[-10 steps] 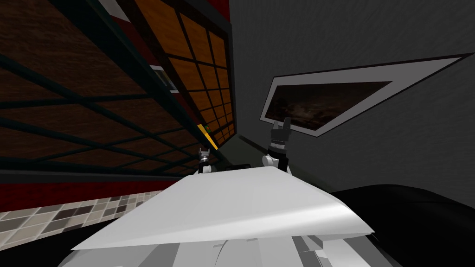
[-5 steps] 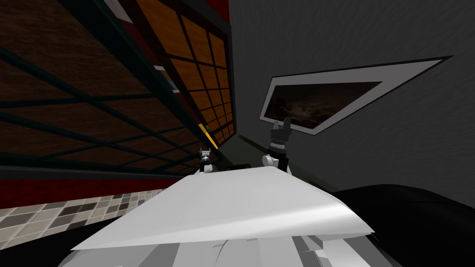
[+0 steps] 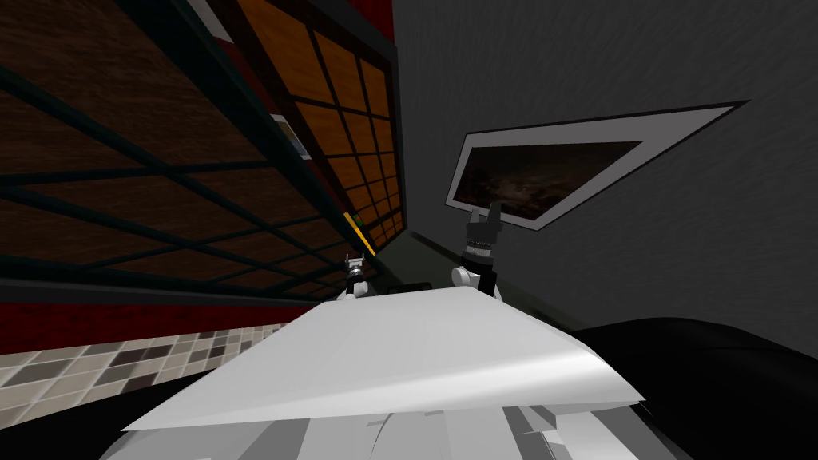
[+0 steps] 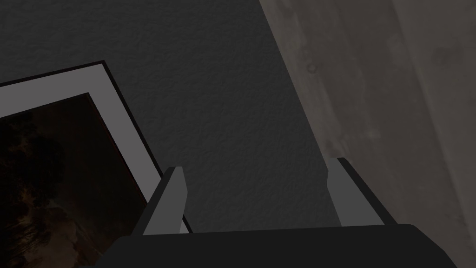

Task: Pull the door open

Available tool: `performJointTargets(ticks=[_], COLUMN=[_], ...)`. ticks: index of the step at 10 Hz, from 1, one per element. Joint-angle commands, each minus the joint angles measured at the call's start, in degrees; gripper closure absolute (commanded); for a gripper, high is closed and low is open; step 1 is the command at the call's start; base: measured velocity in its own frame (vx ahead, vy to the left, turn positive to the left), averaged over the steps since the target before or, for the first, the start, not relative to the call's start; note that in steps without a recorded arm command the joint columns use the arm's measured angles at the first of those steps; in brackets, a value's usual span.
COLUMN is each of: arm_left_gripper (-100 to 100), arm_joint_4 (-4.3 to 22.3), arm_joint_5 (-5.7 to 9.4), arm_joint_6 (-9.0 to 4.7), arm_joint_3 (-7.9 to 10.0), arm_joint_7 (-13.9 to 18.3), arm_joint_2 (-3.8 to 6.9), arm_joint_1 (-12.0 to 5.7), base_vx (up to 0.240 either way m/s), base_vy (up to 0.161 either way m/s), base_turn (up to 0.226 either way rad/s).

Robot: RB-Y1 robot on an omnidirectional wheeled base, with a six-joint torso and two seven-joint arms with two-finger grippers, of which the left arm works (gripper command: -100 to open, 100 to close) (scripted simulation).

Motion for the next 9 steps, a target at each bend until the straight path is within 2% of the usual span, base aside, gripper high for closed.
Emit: performJointTargets(ticks=[1, 2, 3, 6, 7, 9], arm_left_gripper=[-100, -100, -100, -100, -100, -100], arm_joint_4=[0.2, 0.2, 0.7, 1.6, 1.6, 2.4], arm_joint_5=[0.38, 0.38, 0.71, 1.33, 1.33, 1.90], arm_joint_6=[0.11, 0.11, 0.09, 0.06, 0.06, 0.02], arm_joint_3=[0.02, 0.02, 0.04, 0.07, 0.07, 0.10], arm_joint_7=[2.9, 3.3, 5.5, 9.9, 10.3, 14.0], arm_joint_2=[-0.34, -0.34, -0.64, -1.22, -1.22, -1.76], arm_joint_1=[-0.47, -0.47, -1.02, -2.05, -2.05, -3.01], base_vx=[-0.047, -0.037, -0.041, -0.056, -0.038, -0.050], base_vy=[0.016, 0.013, 0.006, 0.009, -0.001, 0.007], base_turn=[-0.009, -0.008, -0.015, -0.013, -0.007, -0.016])
